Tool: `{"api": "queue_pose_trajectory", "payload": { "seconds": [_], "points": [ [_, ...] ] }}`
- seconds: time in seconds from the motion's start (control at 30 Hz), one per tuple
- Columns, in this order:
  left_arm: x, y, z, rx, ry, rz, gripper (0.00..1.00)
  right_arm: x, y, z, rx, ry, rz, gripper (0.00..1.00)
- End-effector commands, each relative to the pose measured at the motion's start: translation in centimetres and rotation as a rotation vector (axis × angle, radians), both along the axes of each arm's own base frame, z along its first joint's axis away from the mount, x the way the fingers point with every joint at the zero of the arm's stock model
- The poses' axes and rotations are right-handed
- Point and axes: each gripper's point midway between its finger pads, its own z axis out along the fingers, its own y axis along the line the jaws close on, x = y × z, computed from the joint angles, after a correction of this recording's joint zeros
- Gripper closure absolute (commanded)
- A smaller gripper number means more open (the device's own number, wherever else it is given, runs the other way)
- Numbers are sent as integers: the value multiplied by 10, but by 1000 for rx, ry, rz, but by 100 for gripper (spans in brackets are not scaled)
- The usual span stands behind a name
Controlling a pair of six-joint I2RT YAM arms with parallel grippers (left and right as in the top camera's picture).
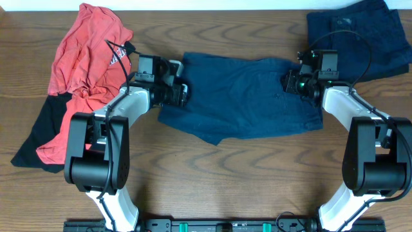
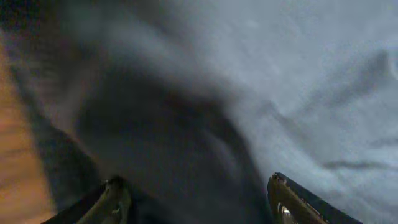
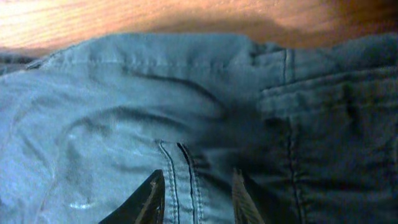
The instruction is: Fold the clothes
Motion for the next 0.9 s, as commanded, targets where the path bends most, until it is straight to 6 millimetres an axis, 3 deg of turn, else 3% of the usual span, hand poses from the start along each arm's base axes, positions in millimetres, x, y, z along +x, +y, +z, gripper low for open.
{"api": "queue_pose_trajectory", "payload": {
  "seconds": [0.0,0.27,0.4,0.7,0.87],
  "points": [
    [-9,-12,15,-18,-59,-167,27,3,8,10,-1,-24,34,65],
    [-14,48,-24,338,27,-52,29,2,8,9,-1,-20,34,62],
    [-16,68,-33,450,54,-9,29,0,8,8,-1,-10,34,61],
    [-17,79,-34,485,77,77,29,-15,-4,-6,-74,69,11,56],
    [-19,79,-34,471,93,114,29,-37,-28,-22,-197,181,-46,46]
  ]
}}
